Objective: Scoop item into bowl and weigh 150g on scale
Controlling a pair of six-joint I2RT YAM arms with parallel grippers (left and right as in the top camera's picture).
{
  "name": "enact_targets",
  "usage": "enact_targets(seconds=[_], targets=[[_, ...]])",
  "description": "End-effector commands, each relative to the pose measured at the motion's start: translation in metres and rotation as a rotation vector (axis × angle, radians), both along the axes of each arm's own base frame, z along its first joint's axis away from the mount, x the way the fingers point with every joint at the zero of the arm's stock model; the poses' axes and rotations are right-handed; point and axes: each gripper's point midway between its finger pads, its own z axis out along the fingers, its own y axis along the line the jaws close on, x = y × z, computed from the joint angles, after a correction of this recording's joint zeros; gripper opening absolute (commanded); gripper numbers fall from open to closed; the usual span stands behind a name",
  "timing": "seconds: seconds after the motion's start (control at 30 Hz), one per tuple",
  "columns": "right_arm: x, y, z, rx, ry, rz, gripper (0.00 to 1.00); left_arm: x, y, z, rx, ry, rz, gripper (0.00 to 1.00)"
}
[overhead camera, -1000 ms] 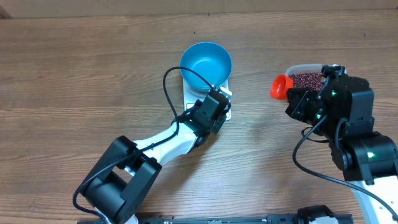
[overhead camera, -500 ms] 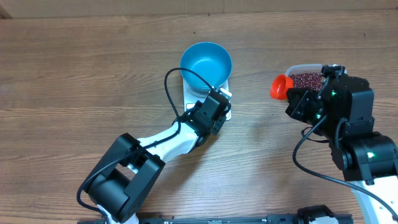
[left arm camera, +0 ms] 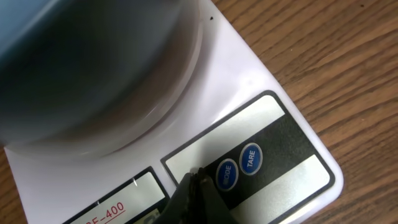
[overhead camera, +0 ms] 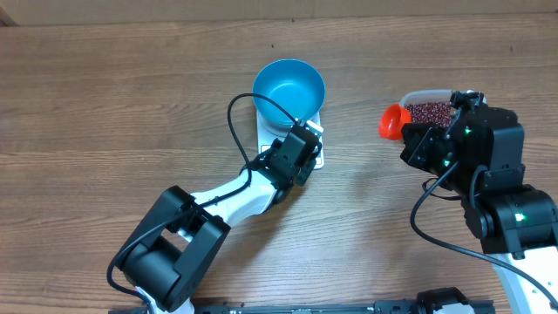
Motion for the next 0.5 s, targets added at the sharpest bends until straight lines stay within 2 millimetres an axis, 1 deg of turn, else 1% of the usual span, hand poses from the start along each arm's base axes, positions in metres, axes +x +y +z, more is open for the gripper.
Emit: enact_targets(seconds=[0.0,0.33,0.47], targets=[[0.0023,0.0024,0.0139,0.011,-0.034,0.006,0.04,-0.0009,0.0014,-0.0088,0.012,0.014,-0.01,0.04],[0.0029,0.0026,0.0148,0.011,-0.038,0.007,0.04,-0.0009,0.0003,-0.0088,0.008,0.014,-0.013,0.04],[0.0028,0.0044,0.0155,0.018,-0.04,0.015,0.04,-0.0024,0.0003,-0.0162,0.014,0.029,-0.017,0.04]])
